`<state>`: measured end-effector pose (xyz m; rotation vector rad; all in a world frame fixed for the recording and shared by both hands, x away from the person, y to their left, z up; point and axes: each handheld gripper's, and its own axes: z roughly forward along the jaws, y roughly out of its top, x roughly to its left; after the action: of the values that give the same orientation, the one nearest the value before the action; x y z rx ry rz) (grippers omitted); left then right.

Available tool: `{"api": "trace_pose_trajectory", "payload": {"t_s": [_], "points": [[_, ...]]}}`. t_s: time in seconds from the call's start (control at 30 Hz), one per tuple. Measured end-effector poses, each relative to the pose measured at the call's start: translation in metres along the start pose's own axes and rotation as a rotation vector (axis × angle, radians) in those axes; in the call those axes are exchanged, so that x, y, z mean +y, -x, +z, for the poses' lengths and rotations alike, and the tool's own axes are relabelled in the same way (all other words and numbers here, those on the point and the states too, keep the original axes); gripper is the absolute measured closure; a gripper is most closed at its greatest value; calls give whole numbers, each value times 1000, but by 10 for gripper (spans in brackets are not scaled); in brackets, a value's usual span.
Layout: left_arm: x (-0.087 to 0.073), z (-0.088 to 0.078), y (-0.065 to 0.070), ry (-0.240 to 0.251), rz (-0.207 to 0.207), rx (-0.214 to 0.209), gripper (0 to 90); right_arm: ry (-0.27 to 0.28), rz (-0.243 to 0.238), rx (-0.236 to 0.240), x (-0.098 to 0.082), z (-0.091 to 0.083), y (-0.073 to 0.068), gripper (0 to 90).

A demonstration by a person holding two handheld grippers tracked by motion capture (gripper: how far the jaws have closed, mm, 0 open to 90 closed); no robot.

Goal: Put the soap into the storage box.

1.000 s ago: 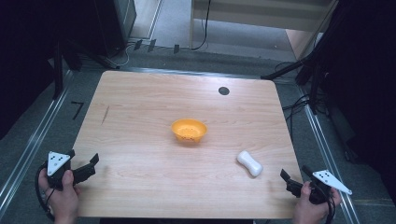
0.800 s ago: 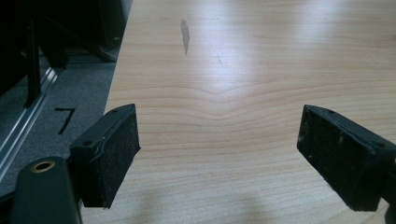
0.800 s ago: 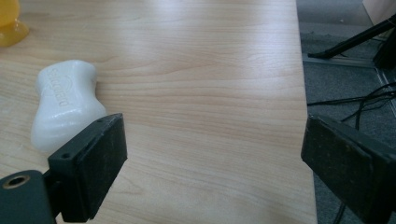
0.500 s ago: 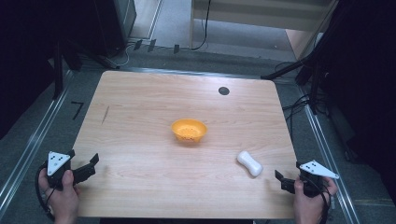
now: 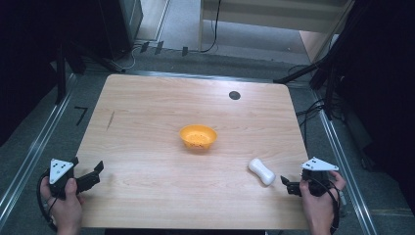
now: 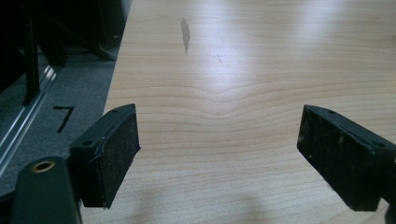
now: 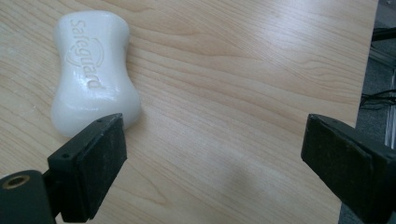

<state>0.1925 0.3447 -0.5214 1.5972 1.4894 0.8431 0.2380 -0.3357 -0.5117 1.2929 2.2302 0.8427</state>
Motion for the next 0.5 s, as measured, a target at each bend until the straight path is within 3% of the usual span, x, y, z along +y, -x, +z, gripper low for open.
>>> {"api": "trace_pose_trajectory", "payload": {"t_s": [0.4,0.5], "points": [[0,0,0,-1,1,1,133,-111,-74,54,21,13,-8,73],[0,0,0,0,1,1,133,-126,-72,64,24,14,-10,73]]}}
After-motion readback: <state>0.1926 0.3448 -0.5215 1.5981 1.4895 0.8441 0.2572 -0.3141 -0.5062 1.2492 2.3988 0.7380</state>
